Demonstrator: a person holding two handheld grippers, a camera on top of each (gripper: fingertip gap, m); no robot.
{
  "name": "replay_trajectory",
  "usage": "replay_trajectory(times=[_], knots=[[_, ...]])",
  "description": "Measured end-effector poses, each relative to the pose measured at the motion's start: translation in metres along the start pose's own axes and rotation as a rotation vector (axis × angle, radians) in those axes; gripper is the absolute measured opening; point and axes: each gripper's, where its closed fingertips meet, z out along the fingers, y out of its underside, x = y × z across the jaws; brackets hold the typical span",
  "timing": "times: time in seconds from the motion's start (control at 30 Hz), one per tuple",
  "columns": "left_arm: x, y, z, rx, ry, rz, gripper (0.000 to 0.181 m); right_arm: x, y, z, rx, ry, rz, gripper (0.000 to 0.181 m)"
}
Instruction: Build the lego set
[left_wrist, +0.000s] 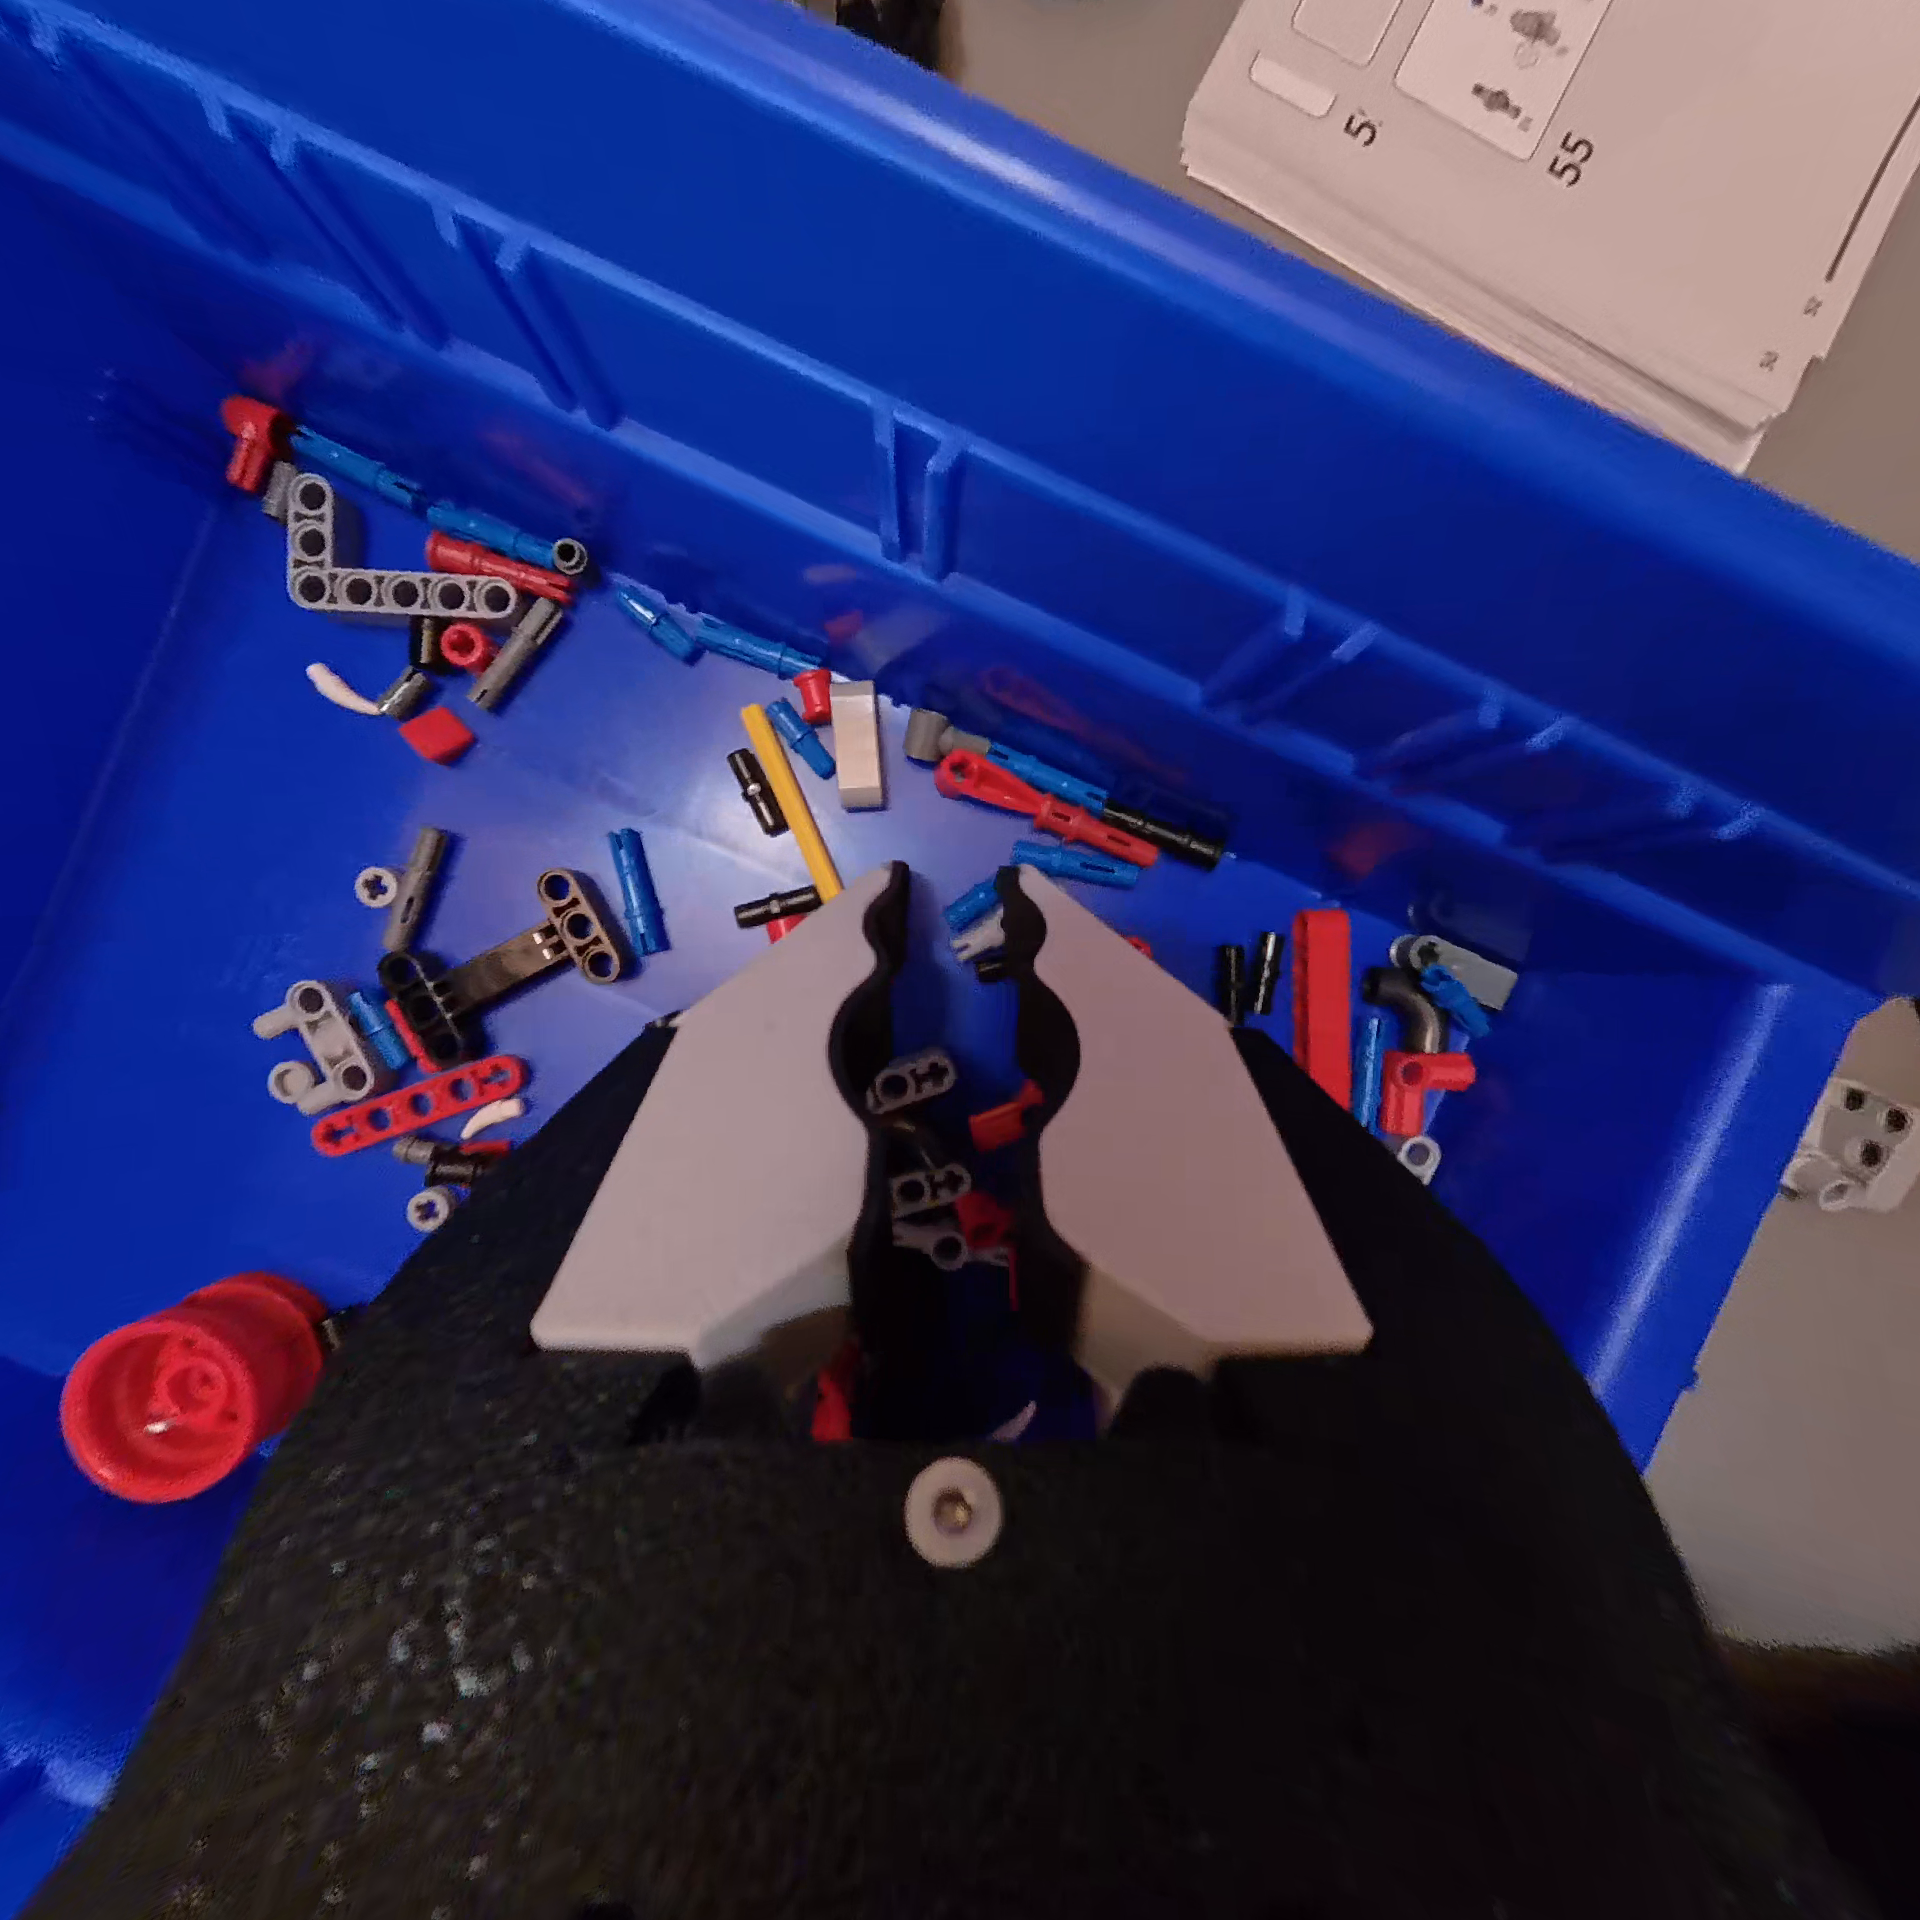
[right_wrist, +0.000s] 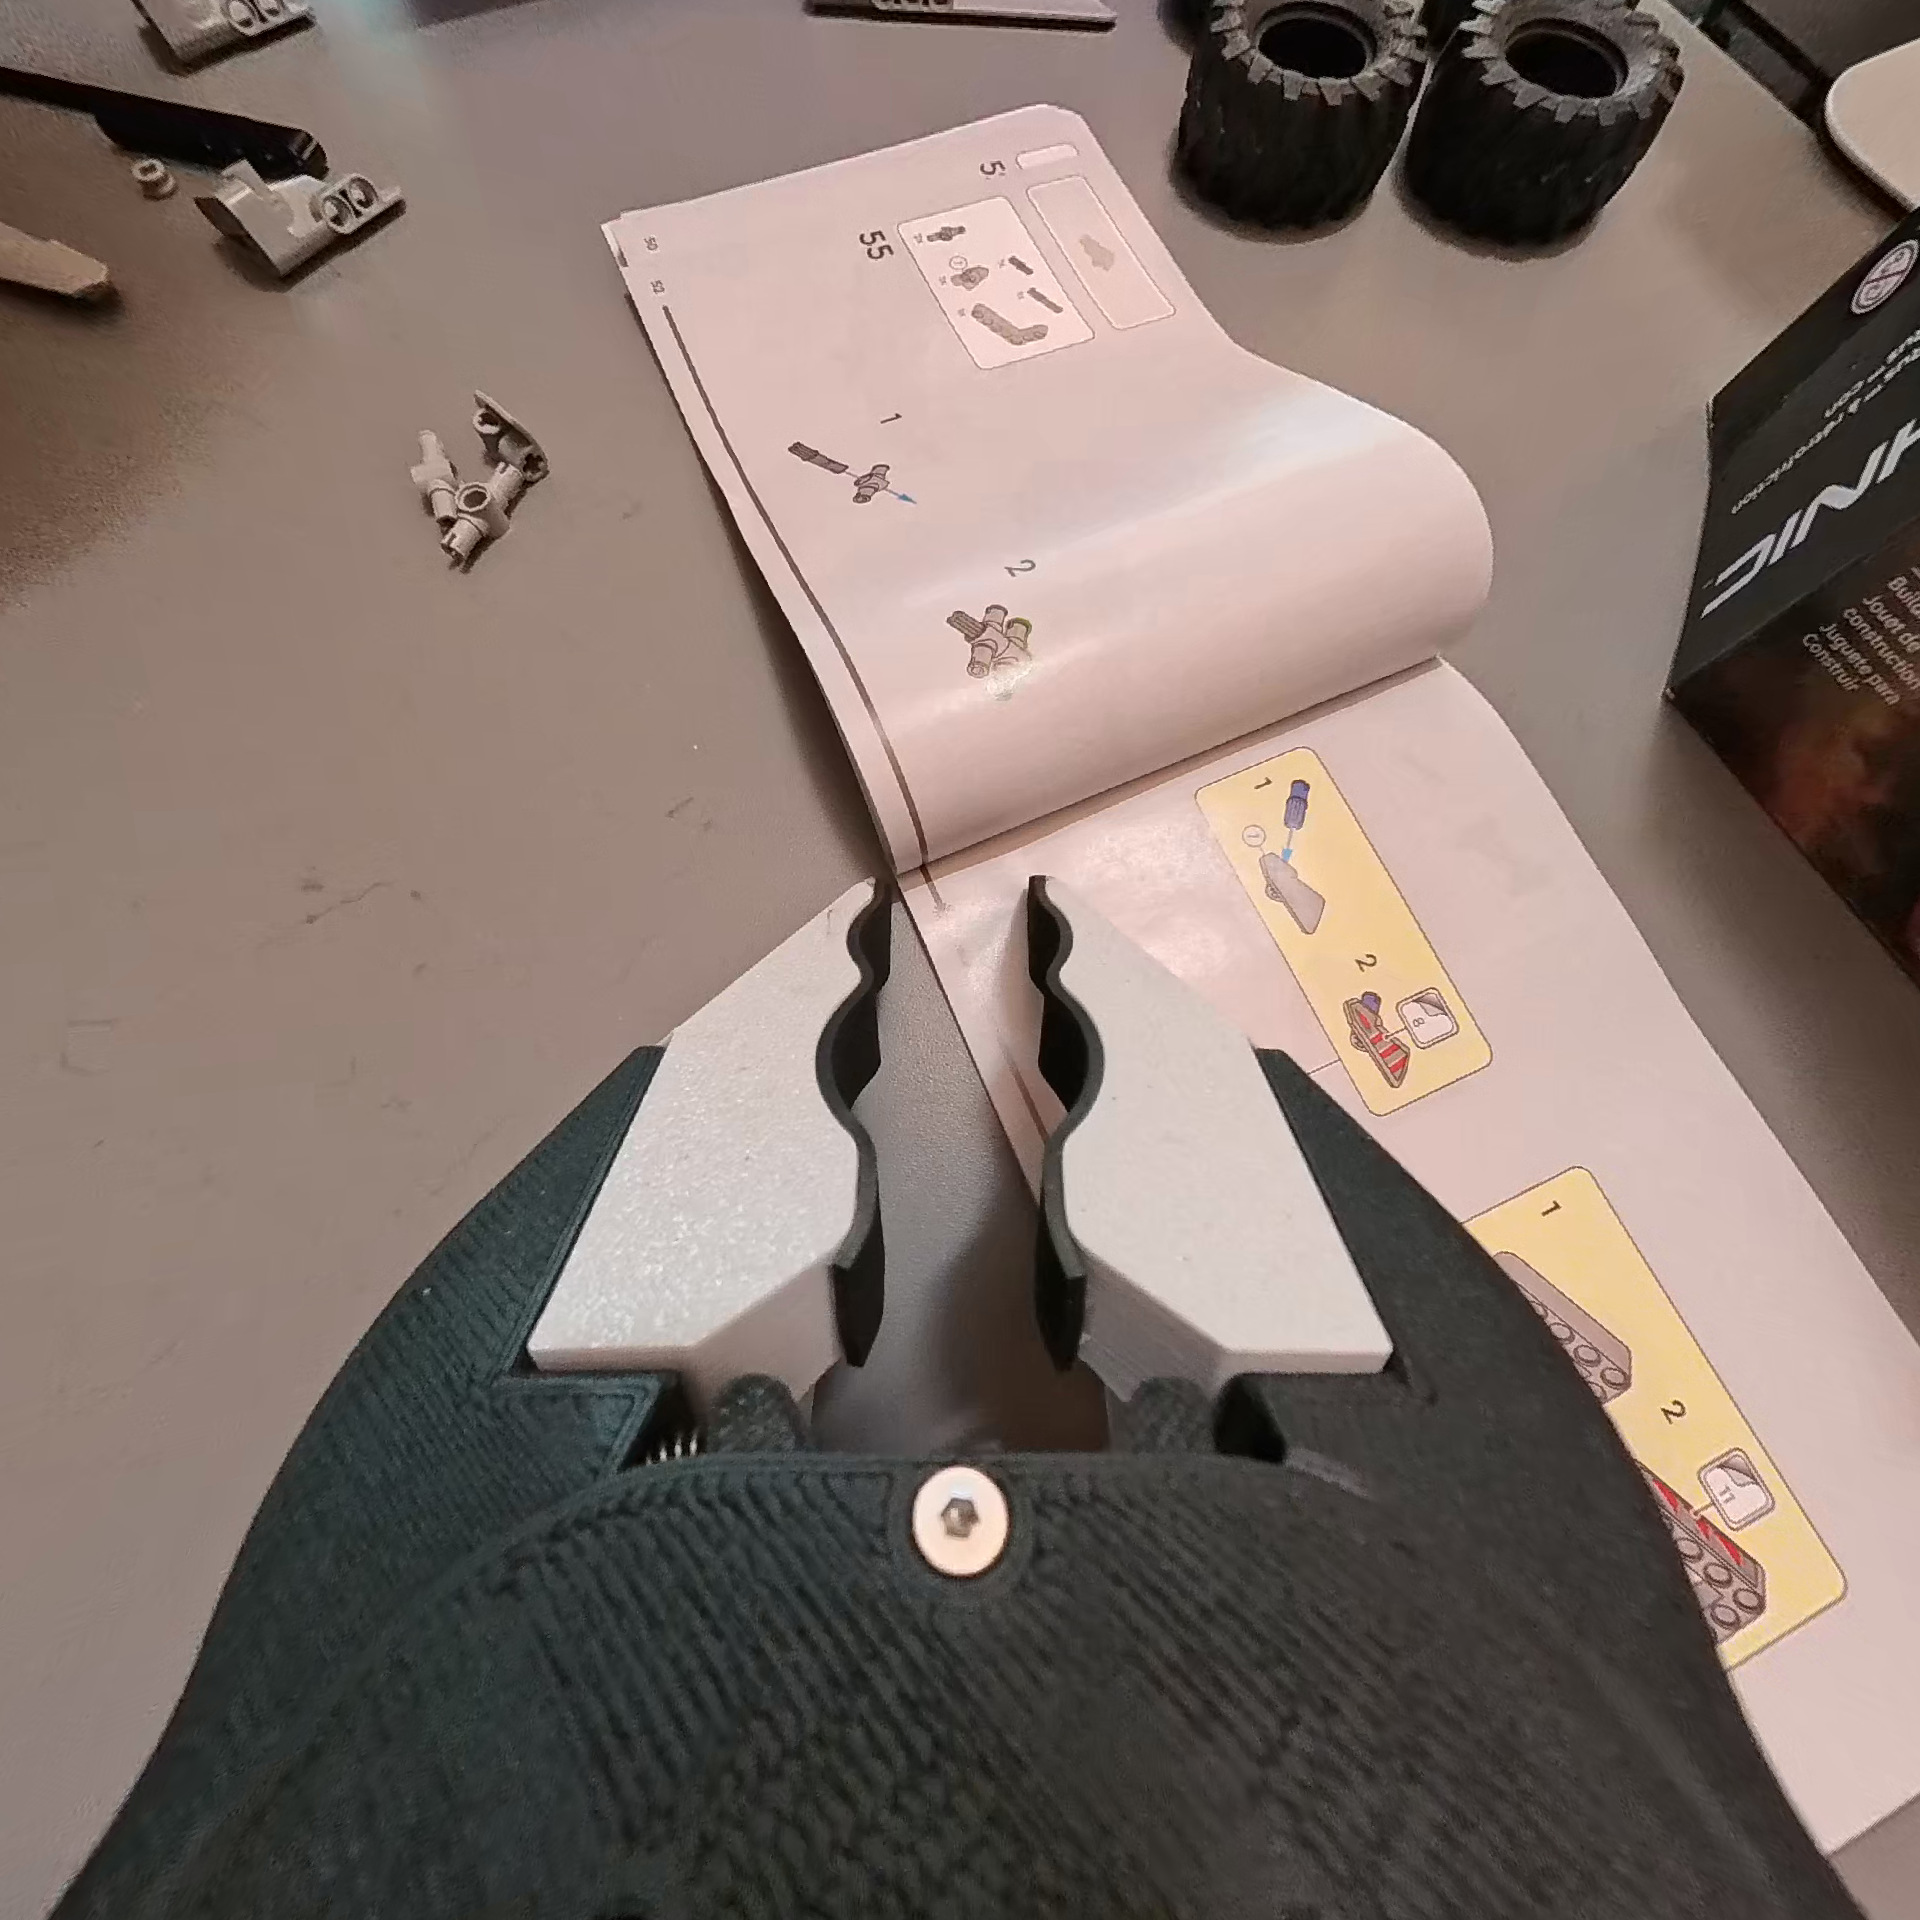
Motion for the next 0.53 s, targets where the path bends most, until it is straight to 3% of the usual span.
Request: replay_trajectory(times=[0.03, 0.3, 0.47, 0.53], knots=[[0.000, -0.001, 0.000, 0.003, 0.005, -0.011, 0.015, 0.000, 0.000, 0.000, 0.000, 0.000, 0.000, 0.025], [-0.003, 0.006, -0.006, -0.015, 0.008, -0.085, 0.015, -0.001, 0.000, 0.000, -0.001, 0.002, -0.009, 0.026], [-0.012, -0.006, -0.007, 0.049, -0.039, -0.108, 0.015, -0.001, 0.000, 0.000, -0.001, 0.001, -0.009, 0.027], [-0.009, 0.001, -0.004, 0.006, -0.025, -0.085, 0.016, -0.001, 0.000, 0.000, -0.001, 0.001, -0.009, 0.027]])
